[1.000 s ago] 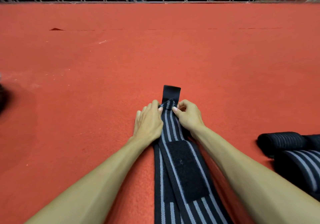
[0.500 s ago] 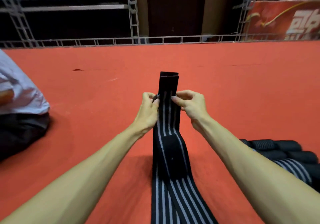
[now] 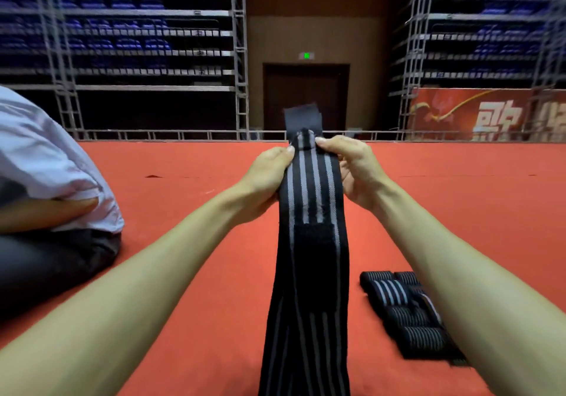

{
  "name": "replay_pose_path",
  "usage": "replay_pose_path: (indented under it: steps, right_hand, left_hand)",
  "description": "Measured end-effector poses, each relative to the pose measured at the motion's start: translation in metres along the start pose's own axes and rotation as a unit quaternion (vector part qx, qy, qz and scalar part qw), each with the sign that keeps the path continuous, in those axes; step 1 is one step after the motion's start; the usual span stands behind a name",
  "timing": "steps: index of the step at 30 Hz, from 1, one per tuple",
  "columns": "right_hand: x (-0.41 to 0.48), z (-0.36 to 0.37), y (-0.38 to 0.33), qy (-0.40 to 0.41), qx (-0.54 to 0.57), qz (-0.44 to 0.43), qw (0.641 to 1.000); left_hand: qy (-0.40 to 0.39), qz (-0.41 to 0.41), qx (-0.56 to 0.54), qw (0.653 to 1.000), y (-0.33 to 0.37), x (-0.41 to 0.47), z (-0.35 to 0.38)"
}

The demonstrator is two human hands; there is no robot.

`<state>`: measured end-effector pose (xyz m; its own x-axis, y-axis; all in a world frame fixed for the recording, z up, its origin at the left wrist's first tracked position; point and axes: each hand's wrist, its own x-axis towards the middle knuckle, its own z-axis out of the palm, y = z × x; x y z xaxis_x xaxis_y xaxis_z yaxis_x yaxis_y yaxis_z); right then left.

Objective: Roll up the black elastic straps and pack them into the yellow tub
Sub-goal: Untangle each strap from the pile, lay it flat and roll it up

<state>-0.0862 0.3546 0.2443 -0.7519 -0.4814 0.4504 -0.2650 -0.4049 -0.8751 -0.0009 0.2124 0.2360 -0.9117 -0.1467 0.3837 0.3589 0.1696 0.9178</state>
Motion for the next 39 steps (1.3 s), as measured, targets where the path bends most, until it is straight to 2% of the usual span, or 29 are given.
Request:
replay_pose_path:
  steps: [4,7,10,12,20,28,33,39]
  right_hand:
    - [0.0,0.005,-0.02,-0.015,0.02,-0.002,1.0]
    - [0.004,0.004,-0.01,0.018,-0.014,-0.006,1.0]
    - [0.002,-0.008,0.032,0.038,-0.122,0.054,0.99]
    - [0.003,-0.019,0.063,0.04,-0.139,0.096,0.985]
    - [0.037,-0.076,0.162,0.037,-0.111,0.19,0.975]
    - [0.046,-0.106,0.292,0.109,-0.057,0.223,0.967]
    - [0.037,-0.116,0.358,0.146,-0.051,0.217,0.964]
    - [0.027,-0.124,0.371,0.134,-0.003,0.18,0.974]
  left_hand:
    - [-0.028,-0.036,-0.092,0.995,0.029,-0.007,0.002]
    - [0.022,-0.043,-0.033,0.998,0.017,0.0,0.004]
    - [0.045,-0.075,0.075,0.993,-0.029,0.011,0.003]
    - [0.04,-0.087,0.116,0.989,-0.063,0.02,0.002]
    - [0.051,-0.099,0.108,0.988,-0.184,0.07,0.009]
    - [0.105,-0.116,0.096,0.983,-0.31,0.094,0.017]
    - [0.115,-0.14,0.047,0.982,-0.379,0.091,0.018]
    - [0.068,-0.146,-0.116,0.98,-0.39,0.082,0.009]
